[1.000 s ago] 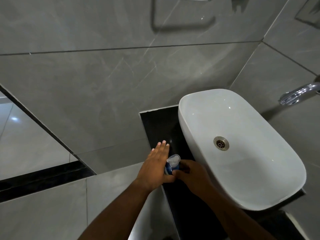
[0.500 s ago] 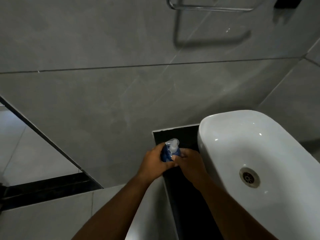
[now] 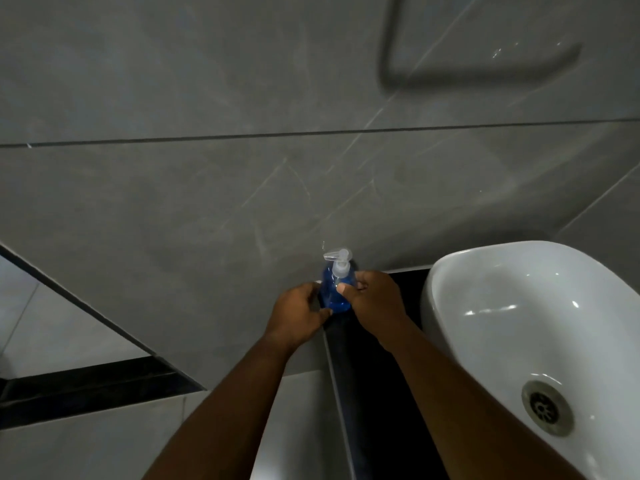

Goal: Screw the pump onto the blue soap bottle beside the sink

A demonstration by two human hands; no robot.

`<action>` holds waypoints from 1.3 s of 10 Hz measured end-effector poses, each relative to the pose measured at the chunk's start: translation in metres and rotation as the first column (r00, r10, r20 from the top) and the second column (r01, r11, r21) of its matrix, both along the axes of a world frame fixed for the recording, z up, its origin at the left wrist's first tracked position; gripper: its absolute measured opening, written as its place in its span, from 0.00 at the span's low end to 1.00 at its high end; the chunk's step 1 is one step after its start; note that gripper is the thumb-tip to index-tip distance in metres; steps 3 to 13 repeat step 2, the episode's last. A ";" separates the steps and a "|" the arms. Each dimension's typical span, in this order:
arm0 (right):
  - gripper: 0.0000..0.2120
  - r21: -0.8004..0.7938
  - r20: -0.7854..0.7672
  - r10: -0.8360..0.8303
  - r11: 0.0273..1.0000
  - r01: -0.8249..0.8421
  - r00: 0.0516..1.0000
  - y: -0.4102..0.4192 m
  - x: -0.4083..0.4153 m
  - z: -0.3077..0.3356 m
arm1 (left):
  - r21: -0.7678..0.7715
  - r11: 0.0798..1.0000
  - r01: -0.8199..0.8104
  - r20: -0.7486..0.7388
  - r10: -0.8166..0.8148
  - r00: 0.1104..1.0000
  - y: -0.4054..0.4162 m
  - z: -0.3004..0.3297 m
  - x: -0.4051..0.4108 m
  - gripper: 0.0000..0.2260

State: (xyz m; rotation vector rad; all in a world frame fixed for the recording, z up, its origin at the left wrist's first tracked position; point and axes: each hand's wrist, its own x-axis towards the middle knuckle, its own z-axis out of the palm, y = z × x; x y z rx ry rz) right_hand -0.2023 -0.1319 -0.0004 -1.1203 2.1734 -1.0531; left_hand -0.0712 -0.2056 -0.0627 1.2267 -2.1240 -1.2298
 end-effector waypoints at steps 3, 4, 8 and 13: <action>0.13 0.018 -0.029 0.000 1.000 0.000 1.000 0.000 0.004 0.015 | -0.074 0.997 -0.022 0.054 0.026 0.998 0.008 0.005 -0.002 0.22; 0.13 0.018 -0.029 0.000 1.000 0.000 1.000 0.000 0.004 0.015 | -0.074 0.997 -0.022 0.054 0.026 0.998 0.008 0.005 -0.002 0.22; 0.13 0.018 -0.029 0.000 1.000 0.000 1.000 0.000 0.004 0.015 | -0.074 0.997 -0.022 0.054 0.026 0.998 0.008 0.005 -0.002 0.22; 0.13 0.018 -0.029 0.000 1.000 0.000 1.000 0.000 0.004 0.015 | -0.074 0.997 -0.022 0.054 0.026 0.998 0.008 0.005 -0.002 0.22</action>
